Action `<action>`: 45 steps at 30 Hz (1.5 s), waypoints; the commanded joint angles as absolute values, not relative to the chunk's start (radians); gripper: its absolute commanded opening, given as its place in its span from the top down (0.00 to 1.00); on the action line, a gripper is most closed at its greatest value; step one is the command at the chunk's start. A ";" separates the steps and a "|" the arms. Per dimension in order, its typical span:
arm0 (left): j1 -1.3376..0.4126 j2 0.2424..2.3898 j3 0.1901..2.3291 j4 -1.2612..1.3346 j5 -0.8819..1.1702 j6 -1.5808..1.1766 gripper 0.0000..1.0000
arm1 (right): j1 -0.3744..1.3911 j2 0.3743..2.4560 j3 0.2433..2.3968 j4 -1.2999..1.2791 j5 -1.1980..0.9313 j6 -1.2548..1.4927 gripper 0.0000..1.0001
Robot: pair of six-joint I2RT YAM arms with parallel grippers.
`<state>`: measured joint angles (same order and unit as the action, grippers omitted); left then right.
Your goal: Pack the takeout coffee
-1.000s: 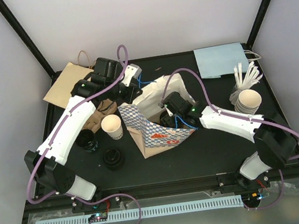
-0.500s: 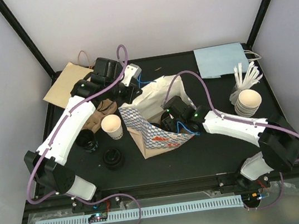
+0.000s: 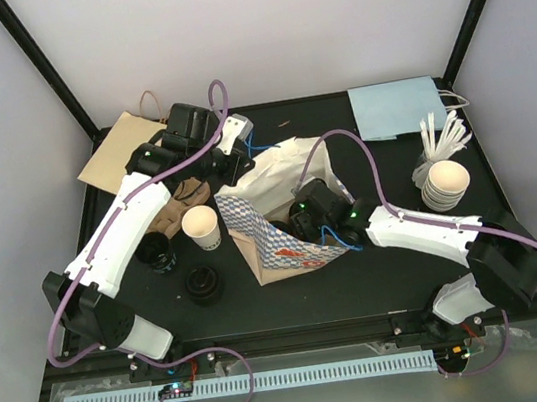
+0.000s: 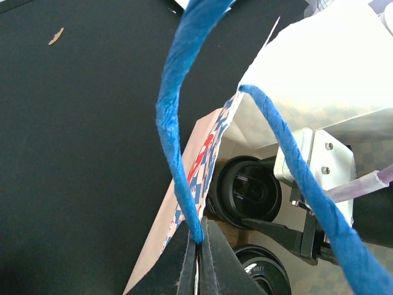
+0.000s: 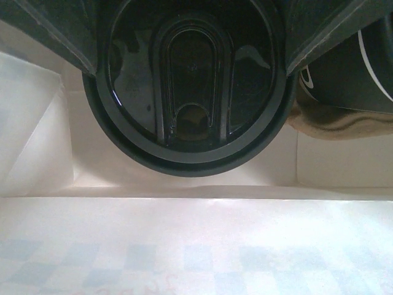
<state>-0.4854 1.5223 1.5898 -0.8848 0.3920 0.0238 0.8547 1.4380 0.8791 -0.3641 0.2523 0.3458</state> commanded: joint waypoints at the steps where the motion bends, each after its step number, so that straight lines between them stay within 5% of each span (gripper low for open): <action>1: -0.479 1.497 1.594 -0.887 0.376 0.019 0.98 | 0.877 1.528 0.782 -0.568 0.156 0.401 0.40; 45: -0.478 1.499 1.592 -0.888 0.384 0.017 0.98 | 0.949 1.607 0.643 -0.449 0.071 0.583 0.42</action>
